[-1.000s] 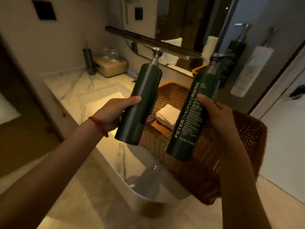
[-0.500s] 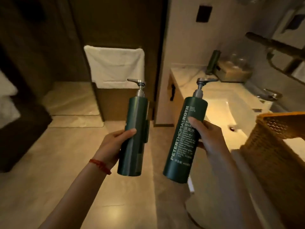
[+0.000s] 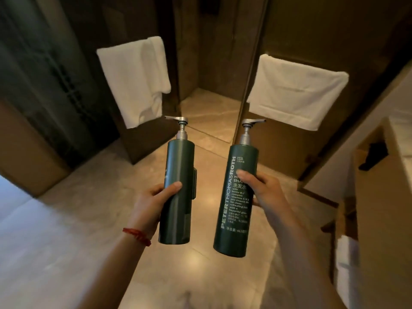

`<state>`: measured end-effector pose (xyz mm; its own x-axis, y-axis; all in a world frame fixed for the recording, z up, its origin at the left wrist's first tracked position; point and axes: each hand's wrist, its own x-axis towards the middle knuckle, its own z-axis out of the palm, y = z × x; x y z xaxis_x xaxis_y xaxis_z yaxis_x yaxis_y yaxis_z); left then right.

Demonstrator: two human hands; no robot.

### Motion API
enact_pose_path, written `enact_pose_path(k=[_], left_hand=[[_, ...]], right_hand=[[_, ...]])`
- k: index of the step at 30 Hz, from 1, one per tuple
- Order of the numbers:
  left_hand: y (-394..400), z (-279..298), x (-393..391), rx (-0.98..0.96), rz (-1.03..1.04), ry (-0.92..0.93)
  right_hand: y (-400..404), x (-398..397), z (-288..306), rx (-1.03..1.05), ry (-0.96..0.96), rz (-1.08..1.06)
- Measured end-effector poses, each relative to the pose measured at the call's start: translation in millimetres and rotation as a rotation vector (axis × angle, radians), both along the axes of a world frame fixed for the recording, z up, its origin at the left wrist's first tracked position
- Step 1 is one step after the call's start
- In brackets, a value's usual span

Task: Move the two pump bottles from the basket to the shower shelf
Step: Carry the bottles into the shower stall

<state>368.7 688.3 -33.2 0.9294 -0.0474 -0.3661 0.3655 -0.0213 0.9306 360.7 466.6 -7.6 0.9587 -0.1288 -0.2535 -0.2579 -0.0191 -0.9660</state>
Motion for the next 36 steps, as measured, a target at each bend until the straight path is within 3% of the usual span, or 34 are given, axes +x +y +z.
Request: enact_pose_path(k=[6,12,23,36], left_hand=[[17.2,-10.9,37.6,0.017,0.138,0.01],[-1.7,-19.9,114.9,-0.01,0.148,0.047],[-73.1,-19.4,352.1,-0.006,0.133,0.062],[-89.5,-45.4,638.6,-0.046,0.146,0.063]], right_hand=[[23.4,56.3,-13.6,-0.014,0.039,0.085],[8.0,129.2,-28.0,-0.024,0.067,0.077],[-54.4,349.7,-30.7,-0.028,0.063,-0.015],[-83.6,629.2,-46.6,0.008,0.049,-0.125]])
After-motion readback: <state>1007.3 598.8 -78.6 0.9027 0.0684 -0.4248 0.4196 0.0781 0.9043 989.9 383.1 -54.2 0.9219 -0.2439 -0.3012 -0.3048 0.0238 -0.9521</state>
